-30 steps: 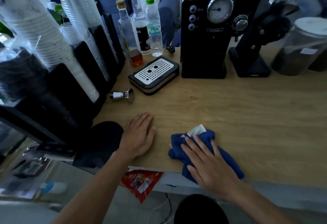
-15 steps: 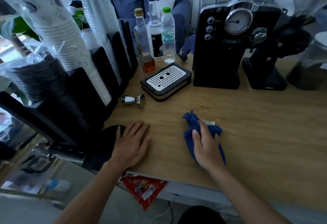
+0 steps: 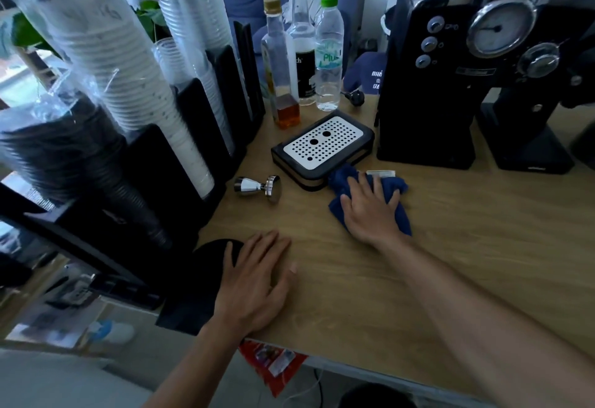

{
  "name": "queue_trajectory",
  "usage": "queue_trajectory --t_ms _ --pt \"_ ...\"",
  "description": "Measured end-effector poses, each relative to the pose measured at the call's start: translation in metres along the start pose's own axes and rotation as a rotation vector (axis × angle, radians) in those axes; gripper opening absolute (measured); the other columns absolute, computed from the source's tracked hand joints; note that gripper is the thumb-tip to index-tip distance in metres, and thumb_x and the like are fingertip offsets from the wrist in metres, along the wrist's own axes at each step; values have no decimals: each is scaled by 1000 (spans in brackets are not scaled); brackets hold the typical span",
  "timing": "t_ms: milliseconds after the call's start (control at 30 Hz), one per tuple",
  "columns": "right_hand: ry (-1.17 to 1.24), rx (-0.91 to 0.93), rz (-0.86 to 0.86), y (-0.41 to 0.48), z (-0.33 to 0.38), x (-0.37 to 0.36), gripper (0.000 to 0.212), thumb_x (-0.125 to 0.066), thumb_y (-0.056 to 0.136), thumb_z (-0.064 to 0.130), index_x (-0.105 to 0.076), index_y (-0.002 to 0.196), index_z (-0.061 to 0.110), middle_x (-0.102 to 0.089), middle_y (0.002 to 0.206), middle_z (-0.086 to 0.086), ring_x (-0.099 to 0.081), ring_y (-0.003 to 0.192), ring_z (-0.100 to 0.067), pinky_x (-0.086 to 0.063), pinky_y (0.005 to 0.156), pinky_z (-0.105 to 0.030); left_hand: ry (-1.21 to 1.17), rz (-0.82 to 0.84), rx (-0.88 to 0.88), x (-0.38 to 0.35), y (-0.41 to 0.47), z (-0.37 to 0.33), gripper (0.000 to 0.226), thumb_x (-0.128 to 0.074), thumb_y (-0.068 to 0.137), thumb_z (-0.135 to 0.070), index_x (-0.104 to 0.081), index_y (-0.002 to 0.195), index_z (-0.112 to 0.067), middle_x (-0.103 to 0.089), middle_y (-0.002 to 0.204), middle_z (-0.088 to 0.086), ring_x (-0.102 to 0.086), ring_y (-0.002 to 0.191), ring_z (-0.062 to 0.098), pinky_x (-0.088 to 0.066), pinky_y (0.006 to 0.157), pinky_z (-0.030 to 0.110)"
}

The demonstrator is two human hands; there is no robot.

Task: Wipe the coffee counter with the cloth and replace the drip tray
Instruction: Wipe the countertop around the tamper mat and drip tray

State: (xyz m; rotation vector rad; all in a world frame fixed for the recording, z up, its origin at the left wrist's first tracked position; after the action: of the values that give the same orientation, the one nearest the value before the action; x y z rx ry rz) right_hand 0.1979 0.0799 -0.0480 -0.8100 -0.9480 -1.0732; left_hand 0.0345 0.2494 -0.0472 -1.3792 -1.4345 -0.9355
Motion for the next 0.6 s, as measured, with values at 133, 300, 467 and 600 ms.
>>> queue_trajectory --t_ms 133,300,467,600 --pt "-149 159 61 -12 3 -4 51 -19 100 39 -14 148 22 -1 159 4 8 144 -21 5 111 -57 -3 13 -3 -1 2 2 73 -2 82 -68 -21 147 -40 -13 158 -18 1 144 2 9 116 46" --pt "-153 370 108 -65 5 -10 59 -8 94 47 -14 148 25 1 158 10 12 144 -14 10 112 -49 -3 2 3 0 3 2 74 -2 81 -66 -25 147 -39 -17 157 -16 -3 145 4 8 116 46" --pt "-112 483 141 -136 -2 -14 67 -1 88 53 -14 148 27 3 156 14 18 141 -7 15 112 -42 -5 -25 14 2 1 -1 79 -2 78 -65 -31 146 -37 -22 156 -16 -9 144 5 5 116 46" --pt "-152 539 87 -185 -15 -19 59 -1 96 49 -24 144 24 -11 155 9 5 143 -10 2 111 -43 -37 -37 18 3 -1 -1 75 -3 80 -63 -35 144 -37 -26 154 -15 -11 144 5 4 116 46"
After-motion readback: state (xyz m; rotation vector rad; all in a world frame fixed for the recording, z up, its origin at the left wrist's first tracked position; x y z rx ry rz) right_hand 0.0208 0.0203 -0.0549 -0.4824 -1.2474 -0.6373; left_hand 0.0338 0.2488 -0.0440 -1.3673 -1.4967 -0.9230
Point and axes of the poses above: each hand's wrist, its own y-axis towards the middle knuckle, its own x-axis out of the back of the hand, z = x × y, the point moved 5 cm from there along y, towards the middle knuckle
